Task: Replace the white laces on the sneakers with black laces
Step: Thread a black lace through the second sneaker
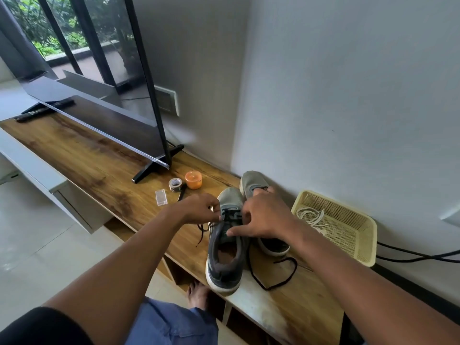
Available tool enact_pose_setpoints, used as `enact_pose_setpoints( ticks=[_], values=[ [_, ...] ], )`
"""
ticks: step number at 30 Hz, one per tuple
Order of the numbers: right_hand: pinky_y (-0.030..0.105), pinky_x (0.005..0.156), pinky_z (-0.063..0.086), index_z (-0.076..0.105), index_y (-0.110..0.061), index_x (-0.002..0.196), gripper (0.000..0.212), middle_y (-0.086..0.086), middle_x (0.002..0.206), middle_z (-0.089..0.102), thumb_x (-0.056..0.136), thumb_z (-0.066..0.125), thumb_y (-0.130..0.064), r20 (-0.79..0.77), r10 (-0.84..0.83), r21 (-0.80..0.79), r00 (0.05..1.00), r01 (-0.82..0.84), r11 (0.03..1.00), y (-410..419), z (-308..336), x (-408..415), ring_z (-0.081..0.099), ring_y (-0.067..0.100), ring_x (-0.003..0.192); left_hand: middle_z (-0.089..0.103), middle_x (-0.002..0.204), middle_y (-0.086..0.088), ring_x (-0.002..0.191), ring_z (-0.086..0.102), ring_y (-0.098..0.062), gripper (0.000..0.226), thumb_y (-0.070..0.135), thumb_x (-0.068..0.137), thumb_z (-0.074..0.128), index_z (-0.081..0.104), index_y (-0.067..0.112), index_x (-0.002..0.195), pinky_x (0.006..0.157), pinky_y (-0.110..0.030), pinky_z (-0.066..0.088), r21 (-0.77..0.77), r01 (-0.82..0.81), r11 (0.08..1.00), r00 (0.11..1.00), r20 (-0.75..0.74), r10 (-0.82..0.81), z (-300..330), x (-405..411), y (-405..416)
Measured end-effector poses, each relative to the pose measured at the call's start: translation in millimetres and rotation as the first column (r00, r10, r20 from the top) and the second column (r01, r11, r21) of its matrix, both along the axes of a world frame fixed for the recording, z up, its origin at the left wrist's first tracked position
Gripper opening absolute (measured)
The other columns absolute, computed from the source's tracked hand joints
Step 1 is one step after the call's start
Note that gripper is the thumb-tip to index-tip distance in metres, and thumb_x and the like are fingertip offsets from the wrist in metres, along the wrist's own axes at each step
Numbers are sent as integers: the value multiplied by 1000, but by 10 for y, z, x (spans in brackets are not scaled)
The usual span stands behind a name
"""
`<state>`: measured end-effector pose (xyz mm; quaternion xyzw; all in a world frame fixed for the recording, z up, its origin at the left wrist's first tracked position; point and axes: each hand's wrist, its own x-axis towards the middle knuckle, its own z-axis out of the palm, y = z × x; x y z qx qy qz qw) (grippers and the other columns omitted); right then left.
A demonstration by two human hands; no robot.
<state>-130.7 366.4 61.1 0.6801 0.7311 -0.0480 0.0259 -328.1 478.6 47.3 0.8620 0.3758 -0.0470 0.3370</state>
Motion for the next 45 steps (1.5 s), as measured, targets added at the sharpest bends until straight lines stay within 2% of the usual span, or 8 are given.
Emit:
enact_pose_setpoints(
  ticks=[5,15,19,23,28,32,39,45],
  values=[
    [32,66,44,56,-22,56,50,-8,56,53,78,65,-66,-30,19,86,999,-16,996,-97,-142,-152,51,9,55,47,62,-2,52,38,-13,24,15,94,65,59,17,71,46,-24,33,-225,-165,960,958,193,210,74,8,-40],
    [28,49,36,54,-18,60,46,-4,58,55,83,70,-54,-107,-48,24,993,51,998,-101,-143,-157,55,14,55,36,53,-1,40,25,-12,16,18,82,61,56,13,68,41,-20,20,-749,-189,635,513,476,714,199,-144,57],
    [27,50,38,63,-21,66,46,-6,60,60,85,71,-61,-157,-90,-1,983,91,996,-98,-110,-184,58,10,56,48,51,-2,40,36,-12,19,15,86,65,63,8,68,39,-19,29,-425,-478,769,690,360,628,158,-224,98],
    [26,49,34,67,-20,69,51,-6,60,61,83,70,-69,-206,-114,-6,972,115,993,-109,-78,-187,58,7,56,60,47,6,35,49,-5,27,19,91,66,67,17,64,36,-16,35,-158,-327,932,945,-26,327,187,-319,84],
    [27,57,40,63,-26,83,26,-12,71,60,95,62,-49,-348,-154,84,925,194,977,-114,-87,-176,60,9,67,76,96,-7,80,75,-18,21,34,94,74,71,18,106,65,-31,65,-5,-346,938,895,-302,328,177,-320,62],
    [29,68,54,70,-25,106,16,-5,90,70,93,60,-28,-393,-170,46,904,204,978,-90,-102,-197,67,15,80,72,97,4,88,66,-14,16,36,95,64,75,25,98,76,-34,58,243,-141,960,944,-259,204,187,-178,99],
    [24,60,47,71,-24,108,23,-11,81,67,92,56,-16,-487,-183,56,854,240,969,-37,-116,-161,60,5,67,77,85,-2,79,64,-15,39,34,110,45,71,18,86,74,-30,48,-207,-106,973,994,1,109,66,-148,127],
    [33,86,59,65,-27,125,40,-13,112,69,89,64,-8,-760,-187,-29,623,255,966,82,69,-224,70,10,93,45,56,3,49,41,-9,61,54,101,59,51,6,64,57,-31,35,137,-293,946,912,339,233,295,-45,98]
  ],
)
